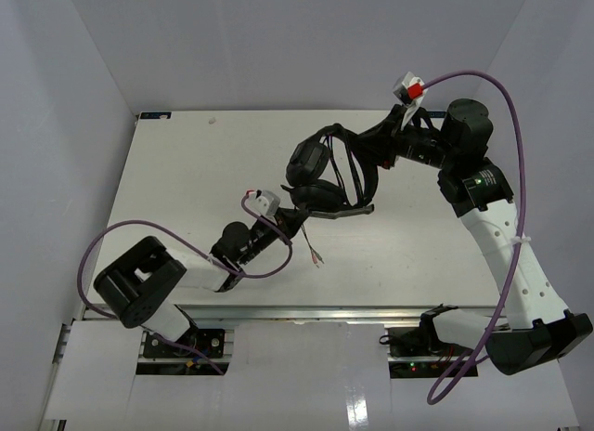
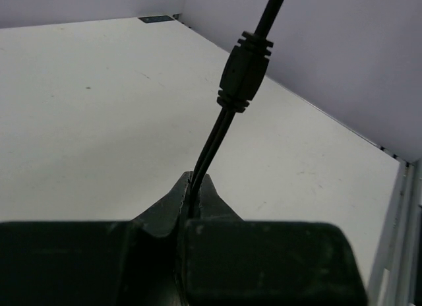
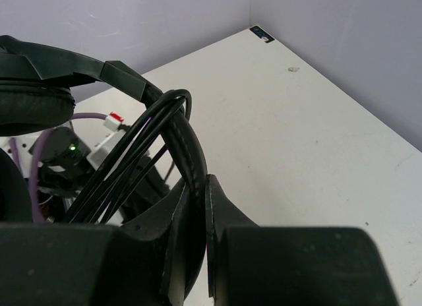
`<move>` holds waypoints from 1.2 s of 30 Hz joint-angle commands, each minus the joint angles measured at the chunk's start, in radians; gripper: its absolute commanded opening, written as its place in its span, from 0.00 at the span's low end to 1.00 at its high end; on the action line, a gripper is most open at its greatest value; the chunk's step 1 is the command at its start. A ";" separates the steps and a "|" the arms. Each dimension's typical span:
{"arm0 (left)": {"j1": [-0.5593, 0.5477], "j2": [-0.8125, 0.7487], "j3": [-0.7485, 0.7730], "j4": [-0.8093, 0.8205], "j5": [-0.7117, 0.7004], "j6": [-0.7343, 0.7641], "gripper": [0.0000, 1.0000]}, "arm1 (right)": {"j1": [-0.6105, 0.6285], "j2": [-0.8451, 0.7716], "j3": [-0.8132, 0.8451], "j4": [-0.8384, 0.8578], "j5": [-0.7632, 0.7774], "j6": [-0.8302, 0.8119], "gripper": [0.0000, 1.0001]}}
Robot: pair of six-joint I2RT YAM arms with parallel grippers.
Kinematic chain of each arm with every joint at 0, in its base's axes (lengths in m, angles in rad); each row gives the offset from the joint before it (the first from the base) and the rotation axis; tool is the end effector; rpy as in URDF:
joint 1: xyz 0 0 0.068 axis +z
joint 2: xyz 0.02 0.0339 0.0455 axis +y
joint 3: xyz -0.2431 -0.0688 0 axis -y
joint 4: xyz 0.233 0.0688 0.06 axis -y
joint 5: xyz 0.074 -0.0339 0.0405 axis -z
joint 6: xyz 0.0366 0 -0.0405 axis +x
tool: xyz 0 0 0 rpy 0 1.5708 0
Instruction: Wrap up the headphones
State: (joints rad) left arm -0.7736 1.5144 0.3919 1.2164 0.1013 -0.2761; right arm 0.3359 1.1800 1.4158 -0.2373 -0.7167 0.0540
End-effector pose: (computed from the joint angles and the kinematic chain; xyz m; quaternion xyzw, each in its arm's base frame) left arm 0.1915 -0.1922 0.1826 0.2018 0.6424 -0.3996 0.6221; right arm 0.2201 0.1023 0.4509 -0.3385 0.6213 0.3717 0.6011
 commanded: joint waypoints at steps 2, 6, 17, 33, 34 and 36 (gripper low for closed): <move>-0.077 -0.093 -0.051 -0.058 0.022 -0.111 0.00 | -0.006 -0.001 0.041 0.047 0.127 0.052 0.08; -0.145 -0.095 0.024 -0.180 0.015 -0.117 0.00 | -0.006 0.004 0.040 0.036 0.224 0.064 0.08; -0.401 -0.209 0.138 -0.570 -0.082 -0.051 0.00 | -0.005 -0.001 0.025 0.019 0.565 -0.028 0.08; -0.526 -0.231 0.618 -1.202 -0.127 0.066 0.00 | 0.157 0.012 -0.103 0.094 0.938 -0.298 0.08; -0.525 -0.211 0.648 -1.220 -0.119 0.068 0.00 | 0.176 0.017 -0.111 0.100 0.959 -0.315 0.08; -0.524 -0.170 0.711 -1.261 -0.114 0.079 0.00 | 0.202 0.026 -0.125 0.114 0.995 -0.346 0.08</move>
State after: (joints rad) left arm -1.2627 1.2995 0.9744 0.1168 -0.0951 -0.2340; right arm 0.4922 1.1961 1.3017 -0.3342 0.0653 -0.1852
